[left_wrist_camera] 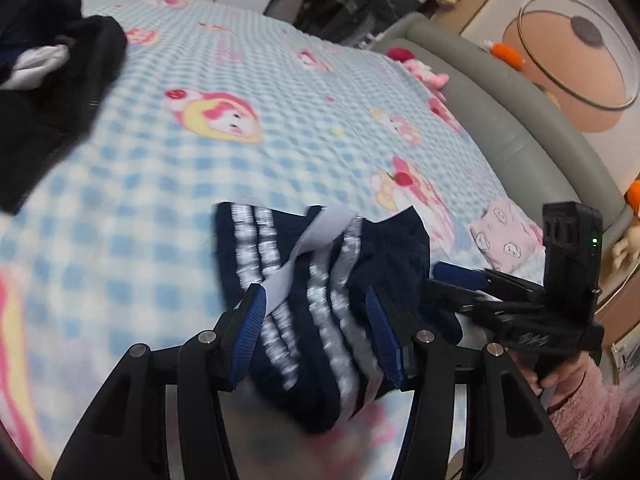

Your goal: Fold clothes

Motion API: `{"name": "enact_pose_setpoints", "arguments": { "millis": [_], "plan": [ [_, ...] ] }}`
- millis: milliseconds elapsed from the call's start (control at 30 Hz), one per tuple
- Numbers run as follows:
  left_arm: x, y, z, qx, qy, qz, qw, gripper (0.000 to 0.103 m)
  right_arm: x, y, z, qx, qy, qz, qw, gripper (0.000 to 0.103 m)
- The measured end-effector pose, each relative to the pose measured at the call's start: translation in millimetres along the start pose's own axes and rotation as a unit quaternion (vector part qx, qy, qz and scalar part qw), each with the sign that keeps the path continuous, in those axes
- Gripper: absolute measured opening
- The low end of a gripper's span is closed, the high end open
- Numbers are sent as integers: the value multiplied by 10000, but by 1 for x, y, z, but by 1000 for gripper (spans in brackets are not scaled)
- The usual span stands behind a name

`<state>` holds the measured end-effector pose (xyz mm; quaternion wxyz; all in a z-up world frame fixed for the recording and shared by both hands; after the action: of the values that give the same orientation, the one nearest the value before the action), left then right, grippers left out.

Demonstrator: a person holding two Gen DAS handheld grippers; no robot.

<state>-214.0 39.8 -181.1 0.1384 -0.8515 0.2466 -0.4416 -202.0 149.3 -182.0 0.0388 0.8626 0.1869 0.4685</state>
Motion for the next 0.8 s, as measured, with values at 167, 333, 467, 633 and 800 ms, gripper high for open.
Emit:
{"name": "enact_pose_setpoints", "arguments": {
  "millis": [167, 333, 467, 633, 800],
  "plan": [
    [-22, -3, 12, -372, 301, -411, 9980, 18, -22, -1, -5, 98, 200, -45, 9997, 23],
    [8, -9, -2, -444, -213, -549, 9973, 15, 7, 20, -28, 517, -294, -87, 9982, 8],
    [-4, 5, -9, -242, -46, -597, 9979, 18, -2, 23, -47, 590, -346, 24, 9977, 9],
    [-20, 32, -3, 439, 261, -364, 9980, 33, -60, -5, -19, 69, 480, 49, 9988, 22],
    [27, 35, -11, 522, -192, -248, 9981, 52, 4, -6, -27, -449, -345, -206, 9982, 51]
  ]
}}
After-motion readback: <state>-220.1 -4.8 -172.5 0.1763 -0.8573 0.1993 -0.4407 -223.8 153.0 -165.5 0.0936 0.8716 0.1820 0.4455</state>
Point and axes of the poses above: each gripper's, at about its wrist camera, not at the fingertips, and x roughly against the way its jaws point, y to its left, z to its underside, the point moved 9 cm from there along -x, roughly the way its jaws point, and after that the axes turned 3 degrees about -z, right-handed, at the moved point
